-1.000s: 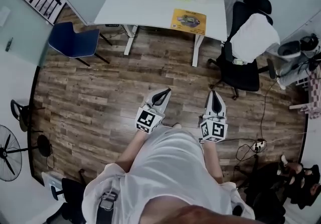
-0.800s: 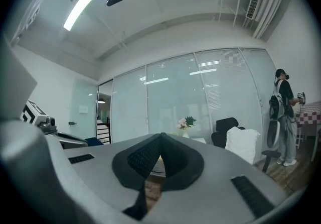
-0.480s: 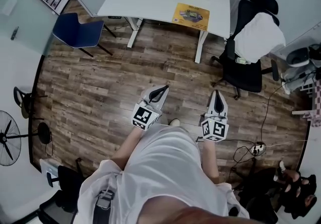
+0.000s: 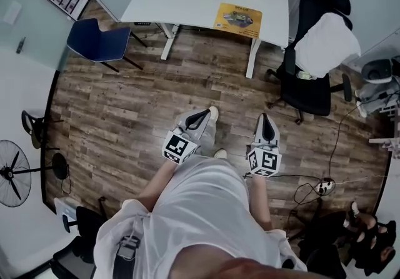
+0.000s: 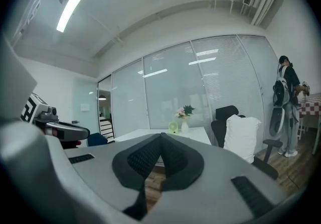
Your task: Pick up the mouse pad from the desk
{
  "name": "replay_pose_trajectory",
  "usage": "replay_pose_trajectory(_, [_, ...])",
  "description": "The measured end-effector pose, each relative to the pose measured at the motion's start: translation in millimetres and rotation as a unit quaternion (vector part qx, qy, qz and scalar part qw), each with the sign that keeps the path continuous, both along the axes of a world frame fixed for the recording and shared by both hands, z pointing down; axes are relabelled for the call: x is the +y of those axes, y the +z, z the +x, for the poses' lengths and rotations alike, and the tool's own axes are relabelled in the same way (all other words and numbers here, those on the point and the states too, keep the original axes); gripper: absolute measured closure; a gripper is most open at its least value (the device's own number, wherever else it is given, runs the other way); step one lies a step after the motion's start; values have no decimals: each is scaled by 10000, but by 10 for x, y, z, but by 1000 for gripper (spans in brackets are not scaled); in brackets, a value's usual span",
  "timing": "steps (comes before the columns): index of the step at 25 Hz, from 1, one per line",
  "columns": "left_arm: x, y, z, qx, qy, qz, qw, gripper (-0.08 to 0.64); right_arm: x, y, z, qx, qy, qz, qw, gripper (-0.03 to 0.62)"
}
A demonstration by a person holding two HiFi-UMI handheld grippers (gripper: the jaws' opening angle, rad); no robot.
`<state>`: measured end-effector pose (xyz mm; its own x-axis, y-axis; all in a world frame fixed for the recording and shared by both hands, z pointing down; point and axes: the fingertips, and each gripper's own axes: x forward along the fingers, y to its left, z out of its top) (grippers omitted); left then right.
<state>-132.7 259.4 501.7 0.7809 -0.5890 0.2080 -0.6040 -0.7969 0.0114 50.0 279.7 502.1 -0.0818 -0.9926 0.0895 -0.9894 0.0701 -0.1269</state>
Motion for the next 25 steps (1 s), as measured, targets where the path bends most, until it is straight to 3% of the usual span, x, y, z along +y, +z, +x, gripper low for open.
replay_pose_trajectory(5, [-484, 84, 37, 217, 0, -21, 9998, 572, -415, 6, 2, 170, 37, -37, 9998, 589])
replay_pose_trajectory(15, [-2169, -174, 169, 727, 89, 148, 9972, 573, -1922, -339, -111, 513, 23, 28, 9987, 589])
replay_pose_trajectory(20, [-2674, -212, 84, 849, 189, 151, 9961, 572, -2385, -317, -134, 631, 151, -184, 9977, 589])
replay_pose_trajectory(25, [-3040, -25, -25, 774, 12, -85, 9970, 573, -2700, -234, -200, 709, 73, -570, 9958, 589])
